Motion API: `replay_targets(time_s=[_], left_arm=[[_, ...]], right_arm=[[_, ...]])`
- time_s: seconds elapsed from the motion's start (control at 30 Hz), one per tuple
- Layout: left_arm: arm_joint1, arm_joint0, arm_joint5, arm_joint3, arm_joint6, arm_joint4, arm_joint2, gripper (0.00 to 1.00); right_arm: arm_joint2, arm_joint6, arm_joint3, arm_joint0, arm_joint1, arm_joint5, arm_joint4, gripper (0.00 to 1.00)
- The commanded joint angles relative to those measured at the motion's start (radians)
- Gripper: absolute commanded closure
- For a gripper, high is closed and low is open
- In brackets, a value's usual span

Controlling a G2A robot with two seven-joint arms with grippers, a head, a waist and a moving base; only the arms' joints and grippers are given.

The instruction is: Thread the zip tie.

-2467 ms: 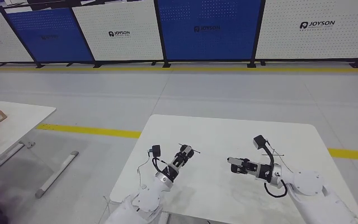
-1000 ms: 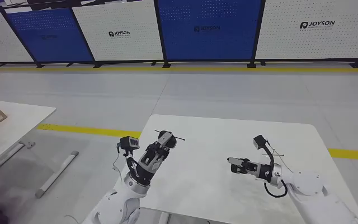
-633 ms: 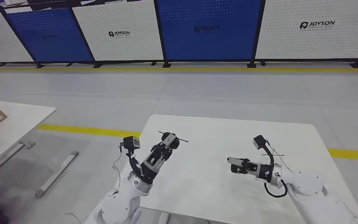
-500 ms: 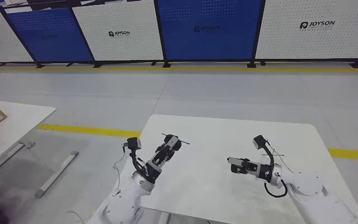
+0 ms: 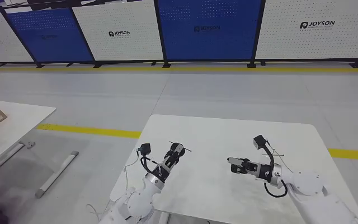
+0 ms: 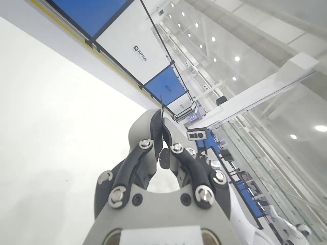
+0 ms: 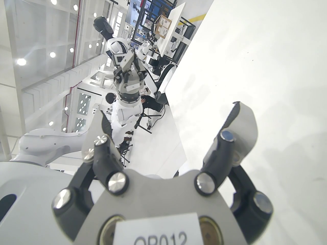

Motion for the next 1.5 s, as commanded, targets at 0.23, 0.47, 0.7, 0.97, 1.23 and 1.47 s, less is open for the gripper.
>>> replay_targets(time_s=[0.23,0.47,0.7,0.97,1.23,1.47], left_arm=[[-0.011,-0.029,0.006,0.063,0.085,0.065,0.035,1.00],[-0.011,-0.034,0.022,0.076,0.077,0.091,0.037,1.00],[-0.013,-0.061,0.069,0.149,0.023,0.228,0.072,1.00],[-0.013,-0.061,0.066,0.149,0.026,0.226,0.072,1.00],[-0.008,-0.029,0.008,0.052,-0.126,-0.038,-0.005,1.00],[0.007,0.075,-0.015,-0.161,-0.202,-0.241,-0.150,1.00]], right_arm=[[0.000,0.000,0.000,0.000,0.000,0.000,0.000,0.00],[0.000,0.000,0.000,0.000,0.000,0.000,0.000,0.00],[0.000,0.000,0.000,0.000,0.000,0.000,0.000,0.00],[0.000,0.000,0.000,0.000,0.000,0.000,0.000,0.00],[0.000,0.000,0.000,0.000,0.000,0.000,0.000,0.00],[0.000,0.000,0.000,0.000,0.000,0.000,0.000,0.00]])
